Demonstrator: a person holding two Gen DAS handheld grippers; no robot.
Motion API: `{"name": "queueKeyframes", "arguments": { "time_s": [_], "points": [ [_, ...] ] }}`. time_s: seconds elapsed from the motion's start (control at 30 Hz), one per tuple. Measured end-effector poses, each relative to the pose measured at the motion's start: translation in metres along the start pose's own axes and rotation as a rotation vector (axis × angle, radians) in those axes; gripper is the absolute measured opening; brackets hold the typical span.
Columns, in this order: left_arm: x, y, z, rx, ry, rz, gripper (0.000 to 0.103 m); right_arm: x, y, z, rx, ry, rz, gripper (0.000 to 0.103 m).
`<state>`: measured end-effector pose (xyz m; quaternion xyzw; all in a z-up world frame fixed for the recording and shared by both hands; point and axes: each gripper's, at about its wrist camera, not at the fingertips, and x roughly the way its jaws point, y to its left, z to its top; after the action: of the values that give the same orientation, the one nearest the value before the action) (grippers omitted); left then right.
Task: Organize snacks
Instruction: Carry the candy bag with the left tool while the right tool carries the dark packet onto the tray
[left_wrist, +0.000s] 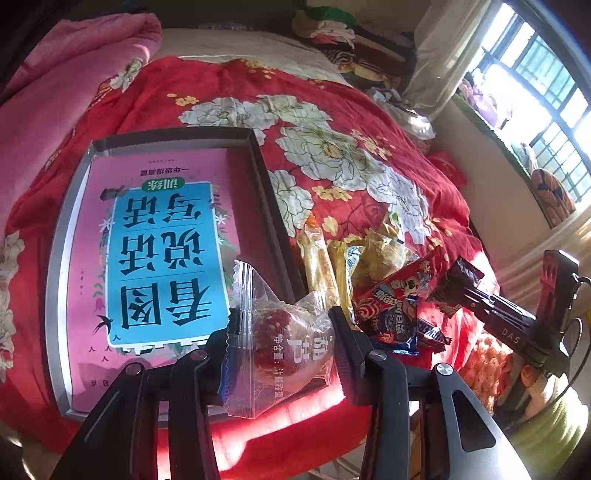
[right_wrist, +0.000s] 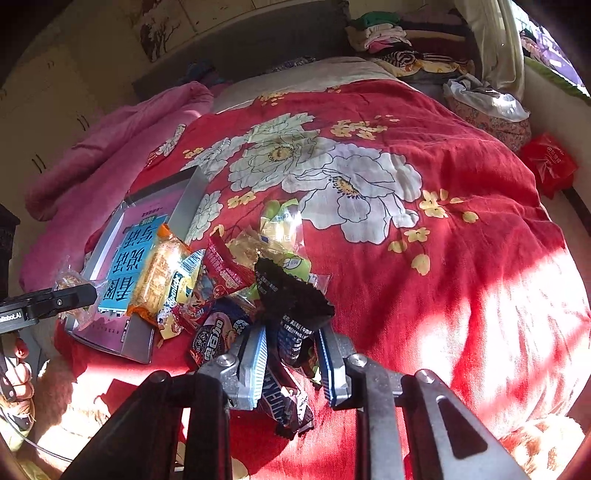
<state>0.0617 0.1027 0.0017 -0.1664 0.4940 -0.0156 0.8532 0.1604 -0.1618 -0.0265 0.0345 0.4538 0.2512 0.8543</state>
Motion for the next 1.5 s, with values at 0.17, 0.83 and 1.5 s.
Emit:
{"name": "queueKeyframes", "arguments": {
  "time_s": [0.17,0.83,1.5],
  "points": [
    [-0.008,0.028,0.001,-0.055,-0.02,0.028,0.045,-0.026,0.013,0.014,-0.006,-0.067,-0.006,0.025],
    [-0.015,0.091,-0.011,-0.174,-0.027,0.101,0.045,0.002,0.148,0.029,-0.195,0.034,0.272,0.025],
    [0.002,0.105,-0.036,-0.171,0.027,0.168,0.045,0.074,0.182,0.002,-0.215,0.258,0.315,0.025]
  ]
}}
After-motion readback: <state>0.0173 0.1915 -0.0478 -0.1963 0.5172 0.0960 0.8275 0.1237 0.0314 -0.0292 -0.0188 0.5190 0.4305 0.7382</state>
